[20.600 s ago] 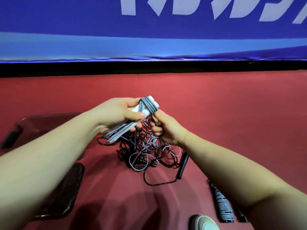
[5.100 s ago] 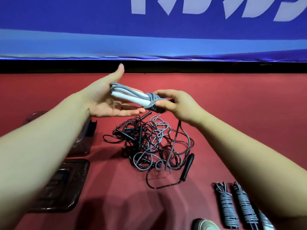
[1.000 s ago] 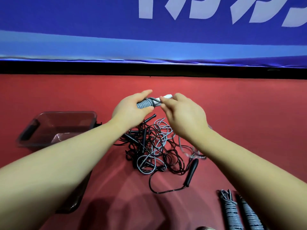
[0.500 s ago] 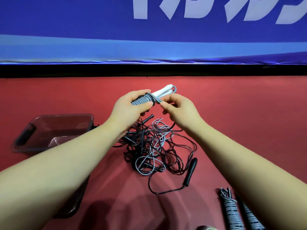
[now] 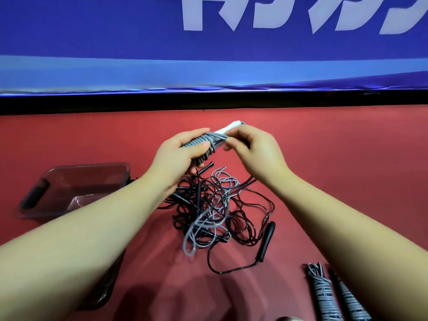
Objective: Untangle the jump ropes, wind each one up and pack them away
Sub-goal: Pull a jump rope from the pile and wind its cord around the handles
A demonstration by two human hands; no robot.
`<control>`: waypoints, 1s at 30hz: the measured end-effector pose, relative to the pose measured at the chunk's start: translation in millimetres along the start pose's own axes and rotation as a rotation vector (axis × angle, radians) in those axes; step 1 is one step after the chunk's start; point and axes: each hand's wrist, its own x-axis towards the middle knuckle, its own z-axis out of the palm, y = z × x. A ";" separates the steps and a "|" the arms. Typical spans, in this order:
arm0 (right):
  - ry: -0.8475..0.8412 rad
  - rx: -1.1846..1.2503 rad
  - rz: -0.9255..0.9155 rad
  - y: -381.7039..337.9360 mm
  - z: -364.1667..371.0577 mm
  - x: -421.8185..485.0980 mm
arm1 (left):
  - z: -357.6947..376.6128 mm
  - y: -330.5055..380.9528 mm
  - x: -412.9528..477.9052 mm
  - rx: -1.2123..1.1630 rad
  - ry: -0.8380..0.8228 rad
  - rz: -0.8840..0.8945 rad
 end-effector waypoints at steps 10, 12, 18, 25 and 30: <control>0.171 0.208 -0.008 2.8 14.8 -11.6 | 17.2 11.7 -3.7 -0.280 -0.008 -0.082; 0.217 0.225 0.001 1.9 17.0 -6.1 | 19.4 12.7 -3.9 -0.367 -0.008 -0.116; 0.185 0.157 -0.053 -2.0 23.7 -9.9 | 11.6 8.0 -2.7 -0.346 0.016 -0.122; -0.116 0.524 0.015 7.9 -2.1 -7.5 | 2.2 8.4 -3.9 -0.285 -0.110 -0.140; -0.268 0.735 0.170 20.3 -2.1 -12.9 | 4.6 8.8 -6.2 -0.316 -0.177 -0.107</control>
